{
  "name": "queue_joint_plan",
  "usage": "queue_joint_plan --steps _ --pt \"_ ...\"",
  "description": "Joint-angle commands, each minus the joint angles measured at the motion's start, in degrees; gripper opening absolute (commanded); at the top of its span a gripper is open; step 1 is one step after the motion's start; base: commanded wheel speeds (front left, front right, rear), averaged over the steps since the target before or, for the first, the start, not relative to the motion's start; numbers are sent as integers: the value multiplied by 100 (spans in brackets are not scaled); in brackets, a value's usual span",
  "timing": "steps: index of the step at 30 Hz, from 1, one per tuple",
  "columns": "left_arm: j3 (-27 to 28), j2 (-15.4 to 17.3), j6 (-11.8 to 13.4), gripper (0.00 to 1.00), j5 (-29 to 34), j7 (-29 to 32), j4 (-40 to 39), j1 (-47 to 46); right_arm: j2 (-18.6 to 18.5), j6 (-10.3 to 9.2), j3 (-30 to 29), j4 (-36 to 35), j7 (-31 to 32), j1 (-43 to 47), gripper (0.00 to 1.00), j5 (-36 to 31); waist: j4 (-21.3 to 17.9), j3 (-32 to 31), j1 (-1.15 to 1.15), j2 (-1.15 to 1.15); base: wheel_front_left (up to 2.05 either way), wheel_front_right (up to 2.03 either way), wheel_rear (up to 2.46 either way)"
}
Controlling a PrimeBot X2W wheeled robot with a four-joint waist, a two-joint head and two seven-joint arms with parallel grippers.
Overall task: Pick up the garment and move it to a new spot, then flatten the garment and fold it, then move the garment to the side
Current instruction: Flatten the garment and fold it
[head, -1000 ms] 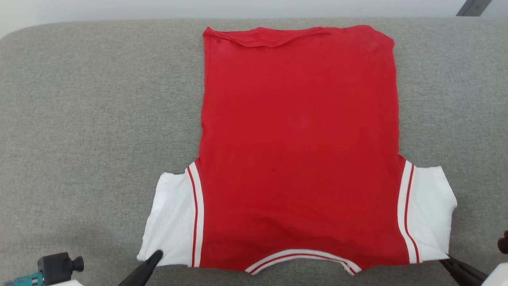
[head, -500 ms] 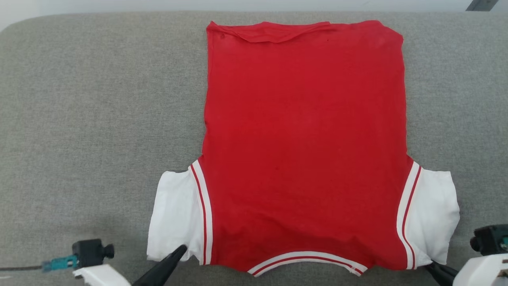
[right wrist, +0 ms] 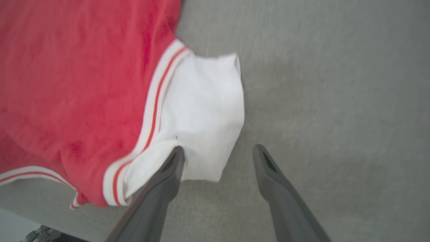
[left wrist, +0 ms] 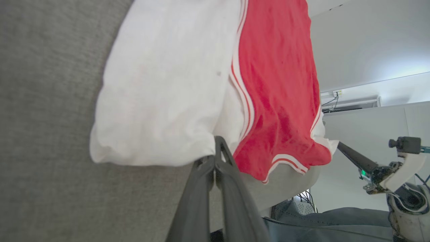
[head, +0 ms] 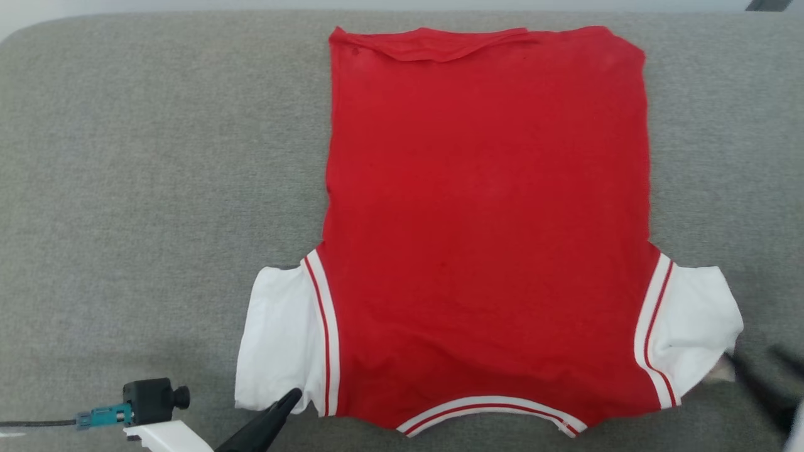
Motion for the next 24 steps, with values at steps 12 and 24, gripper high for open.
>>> queue_joint_plan --steps 12,24 --pt "-411 22 11 0 315 -160 -603 -789 -553 0 -1248 -670 1581 -2463 100 -494 806 794 0 0 0 0 0" --pt "-1066 -41 11 0 427 -567 -1002 -1664 -579 -1 -525 2001 2571 -5968 100 -2063 1588 1864 0 0 0 0 0"
